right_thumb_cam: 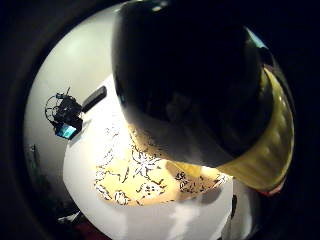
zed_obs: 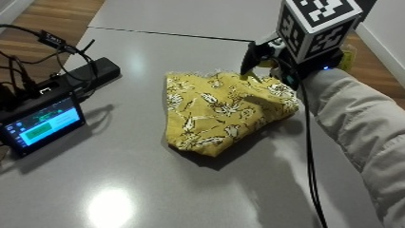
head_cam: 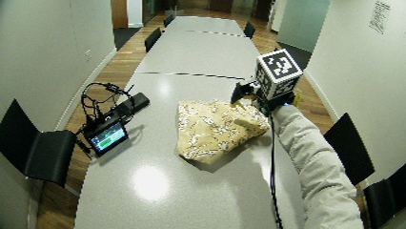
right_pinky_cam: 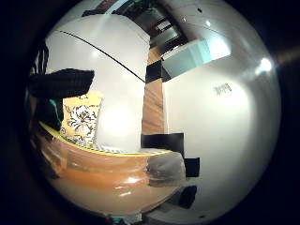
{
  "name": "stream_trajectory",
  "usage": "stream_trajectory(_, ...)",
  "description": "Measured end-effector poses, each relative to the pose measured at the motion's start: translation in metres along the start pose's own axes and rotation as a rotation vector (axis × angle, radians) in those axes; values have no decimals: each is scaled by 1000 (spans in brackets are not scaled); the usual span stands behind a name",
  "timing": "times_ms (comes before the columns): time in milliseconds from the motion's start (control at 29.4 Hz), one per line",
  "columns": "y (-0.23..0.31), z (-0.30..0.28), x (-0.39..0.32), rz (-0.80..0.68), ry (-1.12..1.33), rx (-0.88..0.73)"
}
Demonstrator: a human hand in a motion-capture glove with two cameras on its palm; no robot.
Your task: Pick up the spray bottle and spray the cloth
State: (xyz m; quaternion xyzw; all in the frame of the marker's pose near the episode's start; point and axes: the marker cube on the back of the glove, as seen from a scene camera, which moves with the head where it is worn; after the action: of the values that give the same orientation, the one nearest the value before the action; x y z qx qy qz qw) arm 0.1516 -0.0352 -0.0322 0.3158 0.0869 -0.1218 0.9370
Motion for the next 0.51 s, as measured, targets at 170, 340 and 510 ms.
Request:
stream_trajectory(170,0,2,-2,9,-21,-1)
stream_trajectory(340,0,-6,3,129,-294,63)
stream_trajectory(510,-4,-28,14,348,-868,215)
